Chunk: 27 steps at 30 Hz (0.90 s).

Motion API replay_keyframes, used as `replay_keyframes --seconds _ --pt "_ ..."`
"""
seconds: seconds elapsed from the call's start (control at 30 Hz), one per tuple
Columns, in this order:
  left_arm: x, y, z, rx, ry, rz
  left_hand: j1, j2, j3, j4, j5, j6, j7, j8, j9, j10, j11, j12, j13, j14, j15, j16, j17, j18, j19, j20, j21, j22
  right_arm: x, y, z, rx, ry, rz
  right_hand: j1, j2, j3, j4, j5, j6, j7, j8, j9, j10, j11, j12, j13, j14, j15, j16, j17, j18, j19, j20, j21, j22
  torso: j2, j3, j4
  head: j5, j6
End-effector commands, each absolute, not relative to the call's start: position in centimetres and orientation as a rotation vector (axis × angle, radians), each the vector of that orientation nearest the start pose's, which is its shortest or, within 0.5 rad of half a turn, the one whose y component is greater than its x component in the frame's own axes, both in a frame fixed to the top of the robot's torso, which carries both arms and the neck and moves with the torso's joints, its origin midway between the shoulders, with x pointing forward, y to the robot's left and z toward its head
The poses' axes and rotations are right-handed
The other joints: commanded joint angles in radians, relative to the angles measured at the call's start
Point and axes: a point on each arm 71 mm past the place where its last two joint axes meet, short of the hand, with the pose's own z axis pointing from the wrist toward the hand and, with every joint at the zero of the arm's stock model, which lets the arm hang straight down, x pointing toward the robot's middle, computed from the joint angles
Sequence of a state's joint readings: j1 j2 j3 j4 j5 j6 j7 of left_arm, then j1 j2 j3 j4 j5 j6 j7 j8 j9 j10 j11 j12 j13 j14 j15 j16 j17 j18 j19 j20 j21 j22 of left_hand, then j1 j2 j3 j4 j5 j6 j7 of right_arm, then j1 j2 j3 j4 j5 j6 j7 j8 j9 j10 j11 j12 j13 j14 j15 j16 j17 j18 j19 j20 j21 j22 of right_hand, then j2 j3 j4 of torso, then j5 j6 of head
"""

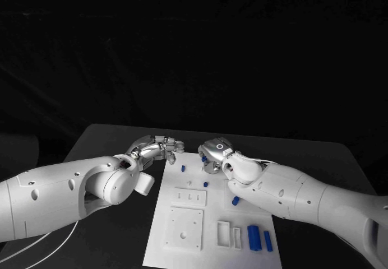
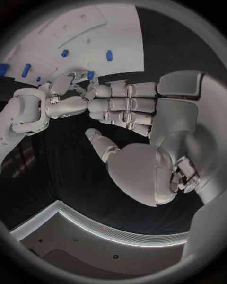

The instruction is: Assemble the parts on the task board

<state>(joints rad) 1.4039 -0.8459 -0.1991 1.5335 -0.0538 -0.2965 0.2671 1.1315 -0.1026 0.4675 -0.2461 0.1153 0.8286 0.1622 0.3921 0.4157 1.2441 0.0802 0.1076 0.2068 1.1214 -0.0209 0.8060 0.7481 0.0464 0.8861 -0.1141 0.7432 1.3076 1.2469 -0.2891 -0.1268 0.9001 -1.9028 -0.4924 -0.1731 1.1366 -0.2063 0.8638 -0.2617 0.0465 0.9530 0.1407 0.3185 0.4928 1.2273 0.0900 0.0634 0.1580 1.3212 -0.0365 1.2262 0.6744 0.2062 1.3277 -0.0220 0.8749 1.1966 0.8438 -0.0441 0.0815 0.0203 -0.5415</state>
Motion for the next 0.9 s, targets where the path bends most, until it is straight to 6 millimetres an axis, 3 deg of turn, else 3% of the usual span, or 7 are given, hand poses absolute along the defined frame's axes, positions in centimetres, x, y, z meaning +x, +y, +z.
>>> replay_keyframes --seconds 0.03,0.13,0.27,0.43,0.53,0.63,0.9 --pt "50.0 20.6 -14.2 -0.96 1.571 -1.447 -0.007 -0.002 0.004 -0.001 -0.002 0.003 0.005 -0.006 0.002 -0.001 0.006 -0.006 0.001 -0.005 -0.001 0.005 0.001 0.019 -0.003 -0.007 0.003 0.014 56.8 -8.0 -19.4 -0.494 1.347 0.368 -0.016 -0.029 -0.019 0.006 0.003 -0.029 0.015 -0.016 -0.009 -0.049 0.011 -0.004 -0.015 -0.011 0.024 0.006 -0.004 0.054 0.016 -0.011 -0.005 -0.003 0.0 0.0006 -0.001 0.001 0.0" --pt "50.0 20.7 -14.2 -0.959 1.57 -1.445 -0.007 -0.002 0.004 -0.002 -0.002 0.003 0.005 -0.006 0.002 -0.002 0.006 -0.007 0.001 -0.005 -0.001 0.006 0.001 0.019 -0.003 -0.007 0.004 0.014 56.7 -8.0 -19.3 -0.472 1.346 0.384 -0.03 -0.052 -0.042 0.022 0.017 -0.051 0.023 -0.029 -0.018 -0.115 0.031 -0.004 -0.039 -0.013 0.042 0.008 -0.012 0.056 0.015 -0.006 -0.014 -0.008 0.0 0.0004 -0.0017 0.004 0.0" --pt "50.0 20.8 -14.2 -0.96 1.567 -1.442 -0.008 -0.003 0.005 -0.002 -0.002 0.003 0.005 -0.007 0.003 -0.003 0.006 -0.008 0.001 -0.004 -0.001 0.006 0.002 0.02 -0.002 -0.007 0.005 0.014 56.7 -8.2 -19.2 -0.459 1.348 0.399 -0.058 -0.076 -0.083 0.04 0.113 -0.057 0.024 -0.031 -0.025 -0.15 0.041 0.0 -0.06 -0.021 0.053 0.015 -0.021 0.056 0.015 -0.007 -0.024 -0.013 0.0 0.0011 -0.0019 0.006 0.005" --pt "50.2 21.1 -14.1 -0.963 1.56 -1.434 -0.009 -0.004 0.005 -0.002 -0.002 0.003 0.006 -0.007 0.003 -0.004 0.007 -0.01 0.001 -0.004 0.0 0.006 0.002 0.02 -0.002 -0.007 0.006 0.014 56.5 -9.0 -18.1 -0.419 1.356 0.472 -0.072 -0.077 -0.118 0.046 0.168 -0.064 0.021 -0.033 -0.031 -0.14 0.039 0.007 -0.07 -0.025 0.05 0.024 -0.031 0.056 0.017 -0.011 -0.029 -0.015 -0.001 0.0017 -0.0012 0.001 0.008" --pt "50.3 21.3 -14.0 -0.961 1.555 -1.432 -0.01 -0.005 0.005 -0.002 -0.003 0.003 0.006 -0.007 0.004 -0.004 0.007 -0.01 0.001 -0.004 0.0 0.006 0.002 0.02 -0.002 -0.006 0.007 0.014 56.3 -9.7 -16.9 -0.388 1.337 0.513 -0.075 -0.073 -0.13 0.045 0.192 -0.06 0.027 -0.03 -0.032 -0.132 0.036 0.008 -0.073 -0.026 0.048 0.027 -0.035 0.056 0.018 -0.012 -0.031 -0.015 -0.002 0.0034 -0.0052 0.001 0.013" --pt "50.3 21.5 -13.9 -0.961 1.547 -1.429 -0.01 -0.006 0.005 -0.003 -0.003 0.003 0.005 -0.007 0.004 -0.004 0.007 -0.01 0.002 -0.005 0.0 0.006 0.001 0.02 -0.003 -0.006 0.007 0.014 56.2 -10.7 -15.8 -0.347 1.324 0.544 -0.074 -0.068 -0.138 0.042 0.198 -0.059 0.025 -0.029 -0.034 -0.117 0.032 0.013 -0.073 -0.026 0.044 0.03 -0.039 0.056 0.018 -0.012 -0.031 -0.014 -0.003 0.0048 -0.0097 0.001 0.017" --pt "50.7 22.3 -14.1 -0.967 1.536 -1.409 -0.011 -0.005 0.008 -0.004 -0.003 0.006 0.004 -0.009 0.008 0.011 0.004 -0.006 0.008 -0.011 -0.001 0.002 -0.001 0.019 -0.01 -0.005 0.007 0.012 56.4 -15.9 -14.6 -0.253 1.374 0.604 -0.034 -0.042 -0.134 0.019 0.144 -0.037 0.021 -0.016 -0.034 -0.011 -0.005 0.057 -0.04 -0.025 0.008 0.037 -0.05 0.056 0.017 -0.019 -0.027 -0.005 -0.012 0.0169 -0.0277 0.007 0.028"
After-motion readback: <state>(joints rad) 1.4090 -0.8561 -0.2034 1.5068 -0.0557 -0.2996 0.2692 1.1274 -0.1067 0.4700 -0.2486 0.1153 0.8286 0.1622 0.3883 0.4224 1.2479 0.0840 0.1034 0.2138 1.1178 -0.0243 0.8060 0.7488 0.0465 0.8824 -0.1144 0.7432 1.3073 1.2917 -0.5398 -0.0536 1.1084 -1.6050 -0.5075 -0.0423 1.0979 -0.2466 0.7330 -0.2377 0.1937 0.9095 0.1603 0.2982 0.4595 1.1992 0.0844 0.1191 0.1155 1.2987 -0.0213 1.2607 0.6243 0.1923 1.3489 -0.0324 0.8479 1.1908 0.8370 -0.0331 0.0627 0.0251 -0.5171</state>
